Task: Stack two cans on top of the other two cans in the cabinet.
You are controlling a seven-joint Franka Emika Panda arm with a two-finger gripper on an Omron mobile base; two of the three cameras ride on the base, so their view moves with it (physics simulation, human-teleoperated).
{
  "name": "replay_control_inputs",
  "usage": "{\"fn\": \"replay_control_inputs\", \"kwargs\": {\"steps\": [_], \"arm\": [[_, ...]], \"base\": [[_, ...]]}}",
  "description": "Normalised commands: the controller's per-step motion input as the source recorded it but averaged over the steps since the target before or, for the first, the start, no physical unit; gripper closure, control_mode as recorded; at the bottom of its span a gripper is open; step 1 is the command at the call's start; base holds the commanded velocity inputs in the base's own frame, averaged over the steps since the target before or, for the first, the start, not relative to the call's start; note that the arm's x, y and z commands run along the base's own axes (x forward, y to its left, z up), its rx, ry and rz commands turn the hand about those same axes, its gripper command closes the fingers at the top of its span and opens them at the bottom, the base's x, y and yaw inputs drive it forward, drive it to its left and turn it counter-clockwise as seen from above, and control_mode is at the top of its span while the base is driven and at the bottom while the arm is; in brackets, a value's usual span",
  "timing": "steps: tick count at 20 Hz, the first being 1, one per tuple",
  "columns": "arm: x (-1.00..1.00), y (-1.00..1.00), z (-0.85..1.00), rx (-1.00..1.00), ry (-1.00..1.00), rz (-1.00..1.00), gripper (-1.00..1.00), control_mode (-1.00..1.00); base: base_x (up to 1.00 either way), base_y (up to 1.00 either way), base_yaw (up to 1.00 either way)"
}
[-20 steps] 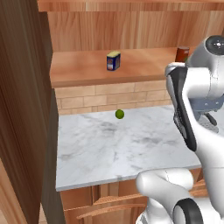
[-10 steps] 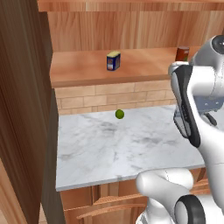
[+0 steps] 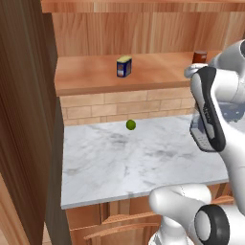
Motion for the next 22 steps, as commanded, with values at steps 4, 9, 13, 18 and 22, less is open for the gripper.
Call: {"fn": "replay_control_inputs", "kwargs": {"steps": [4, 9, 13, 18, 22], "arm": [[0.36, -0.03, 0.00, -0.02, -0.03, 0.07, -1.00, -1.00], [0.46, -0.04, 0.00, -0.06, 0.00, 0.00, -1.00, -1.00], [0.53, -0.13, 0.04, -0.02, 0.00, 0.00, -1.00, -1.00], [0.38, -0.17, 0.01, 0.00, 0.01, 0.01, -1.00, -1.00], [0.35, -0.27, 0.00, 0.00, 0.01, 0.03, -1.00, -1.00]], "base": [[0.00, 0.00, 0.00], [0.00, 0.00, 0.00], [0.00, 0.00, 0.00], [0.00, 0.00, 0.00], [0.00, 0.00, 0.00]]}}
